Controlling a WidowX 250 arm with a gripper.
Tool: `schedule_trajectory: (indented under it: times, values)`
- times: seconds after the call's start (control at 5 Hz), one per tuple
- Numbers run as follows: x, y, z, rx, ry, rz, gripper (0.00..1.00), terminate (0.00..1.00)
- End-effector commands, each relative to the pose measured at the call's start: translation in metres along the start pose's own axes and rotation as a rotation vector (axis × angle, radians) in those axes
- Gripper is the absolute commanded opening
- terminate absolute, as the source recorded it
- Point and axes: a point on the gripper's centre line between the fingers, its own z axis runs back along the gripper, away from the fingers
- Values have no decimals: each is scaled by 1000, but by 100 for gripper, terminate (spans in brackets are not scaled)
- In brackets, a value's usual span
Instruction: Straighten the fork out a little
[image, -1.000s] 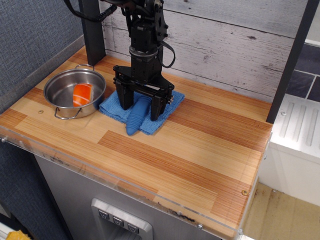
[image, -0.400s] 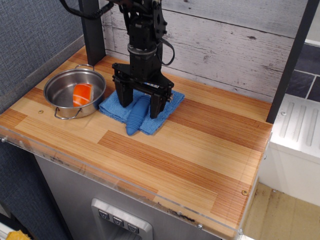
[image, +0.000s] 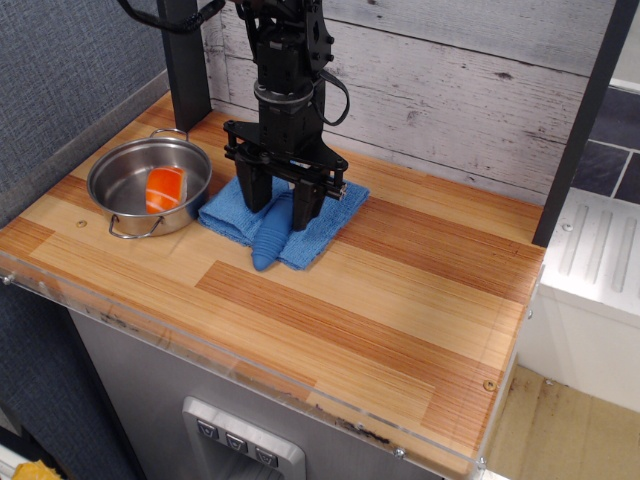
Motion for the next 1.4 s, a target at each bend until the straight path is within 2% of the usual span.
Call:
schedule_trajectory:
  times: [0.0,0.2,0.4,0.6,0.8,1.0,1.2]
  values:
    - [4,0,8,9,-20,-2,100,0]
    - [4,-1,7,10,-10,1,100,0]
    - [5,1,15,14,-18,9,100,0]
    - [6,12,58,-8,-133,63,100,0]
    - [3,17,94,-35,-218,68,100,0]
    - [3,15,99,-79,-210,33,100,0]
    - [3,15,99,-79,-210,33,100,0]
